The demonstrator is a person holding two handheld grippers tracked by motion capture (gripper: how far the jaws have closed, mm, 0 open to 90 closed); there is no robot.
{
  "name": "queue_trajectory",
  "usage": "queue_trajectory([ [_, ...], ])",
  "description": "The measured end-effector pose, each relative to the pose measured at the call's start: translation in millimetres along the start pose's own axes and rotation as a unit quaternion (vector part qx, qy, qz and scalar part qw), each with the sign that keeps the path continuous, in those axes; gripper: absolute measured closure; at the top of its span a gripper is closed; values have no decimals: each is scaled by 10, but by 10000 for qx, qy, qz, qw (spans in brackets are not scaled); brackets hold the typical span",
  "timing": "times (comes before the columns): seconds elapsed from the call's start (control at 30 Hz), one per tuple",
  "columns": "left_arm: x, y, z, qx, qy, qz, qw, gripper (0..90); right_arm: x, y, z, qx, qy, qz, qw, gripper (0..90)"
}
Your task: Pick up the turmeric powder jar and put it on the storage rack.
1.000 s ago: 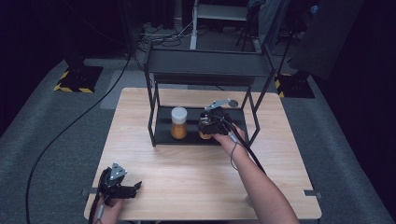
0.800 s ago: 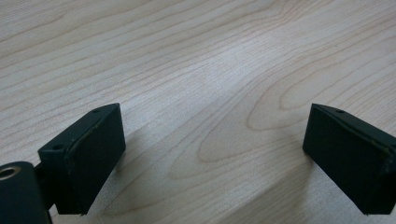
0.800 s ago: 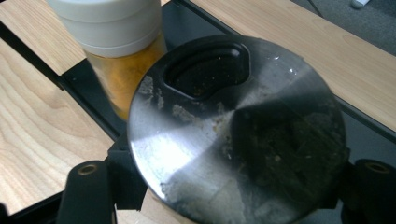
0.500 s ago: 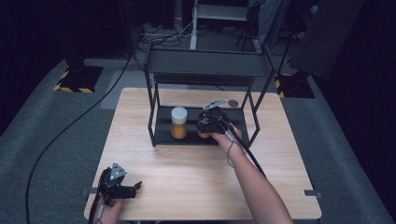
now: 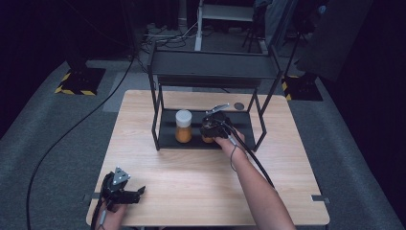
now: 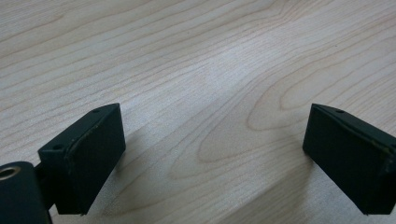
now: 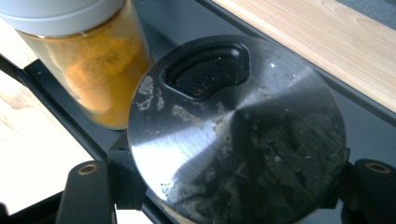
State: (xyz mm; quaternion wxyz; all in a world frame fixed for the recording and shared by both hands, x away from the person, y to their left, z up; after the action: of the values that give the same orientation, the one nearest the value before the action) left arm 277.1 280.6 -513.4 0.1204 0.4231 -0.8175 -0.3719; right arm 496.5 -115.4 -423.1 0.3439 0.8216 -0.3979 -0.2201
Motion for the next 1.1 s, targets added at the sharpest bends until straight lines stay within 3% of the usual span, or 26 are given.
queue_trajectory([
  [0.5,1,1,-1,-10,12,-12,10000,59,62,-88,29,-78,-236,-54,9997,315],
  [0.7,-1,0,-1,-10,18,-15,10000,58,74,-81,50,-70,-191,-75,9998,311],
  [0.93,0,0,-1,-9,21,-17,10000,58,79,-8,41,-132,-269,-1,9996,139],
  [1.1,1,-2,-1,-1,30,-21,10000,58,55,133,48,-147,-177,23,9997,105],
])
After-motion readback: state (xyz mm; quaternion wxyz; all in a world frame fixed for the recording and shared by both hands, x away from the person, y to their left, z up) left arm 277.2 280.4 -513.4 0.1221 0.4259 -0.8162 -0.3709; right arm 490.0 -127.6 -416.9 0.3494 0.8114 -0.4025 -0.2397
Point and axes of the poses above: each handheld gripper's, and its own axes: y roughly backward along the jaws, z roughly out of its underside, x roughly to its right, the point moved 9 cm from there along -y, roughly forward along the jaws, and after that the axes turned 11 degrees about -y, right-handed, at the moved point
